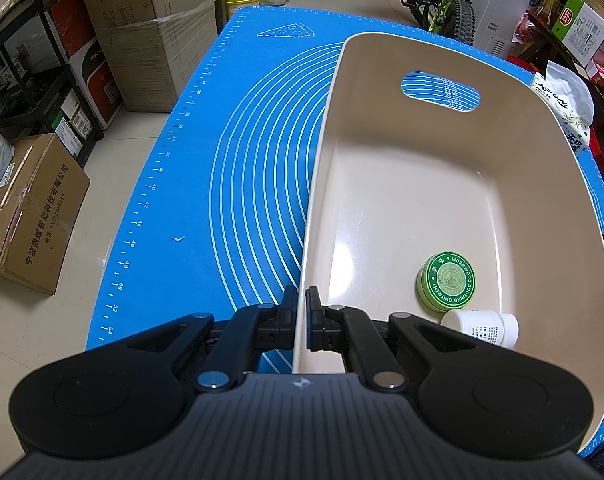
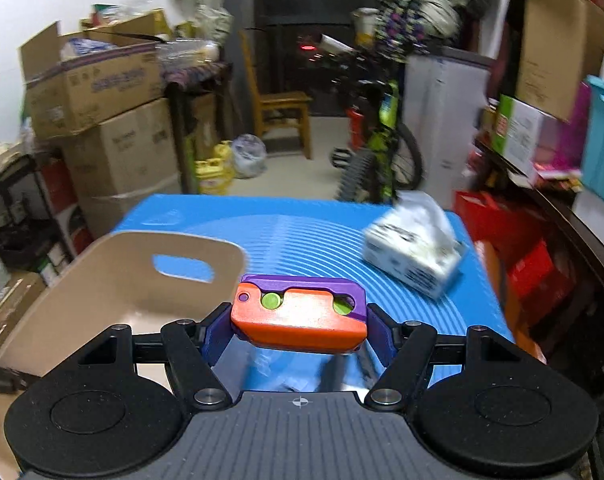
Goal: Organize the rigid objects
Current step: 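Carry the toy into the basket and open the right gripper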
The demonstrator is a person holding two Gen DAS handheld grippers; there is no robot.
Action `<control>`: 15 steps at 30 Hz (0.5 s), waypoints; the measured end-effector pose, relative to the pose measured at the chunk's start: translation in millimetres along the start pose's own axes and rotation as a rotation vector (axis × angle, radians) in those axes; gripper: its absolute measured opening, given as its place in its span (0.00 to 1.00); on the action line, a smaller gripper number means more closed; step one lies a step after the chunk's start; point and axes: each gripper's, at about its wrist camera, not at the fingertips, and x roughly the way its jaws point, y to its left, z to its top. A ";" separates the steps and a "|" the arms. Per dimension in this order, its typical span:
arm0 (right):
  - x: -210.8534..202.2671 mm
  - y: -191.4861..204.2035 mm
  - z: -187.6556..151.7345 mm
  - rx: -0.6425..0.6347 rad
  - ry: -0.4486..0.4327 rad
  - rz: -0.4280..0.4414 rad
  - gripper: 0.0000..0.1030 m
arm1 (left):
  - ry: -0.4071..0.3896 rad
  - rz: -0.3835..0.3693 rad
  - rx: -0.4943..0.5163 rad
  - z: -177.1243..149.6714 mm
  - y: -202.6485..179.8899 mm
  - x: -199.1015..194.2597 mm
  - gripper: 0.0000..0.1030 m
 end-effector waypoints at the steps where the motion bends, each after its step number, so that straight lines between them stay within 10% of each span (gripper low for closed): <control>1: 1.5 6.8 3.2 -0.011 -0.001 0.012 0.70 | 0.000 0.000 0.000 0.0 0.0 0.0 0.05; 15: 33.2 91.0 0.9 -0.231 0.099 0.118 0.70 | 0.000 -0.001 0.000 0.4 0.5 -0.3 0.05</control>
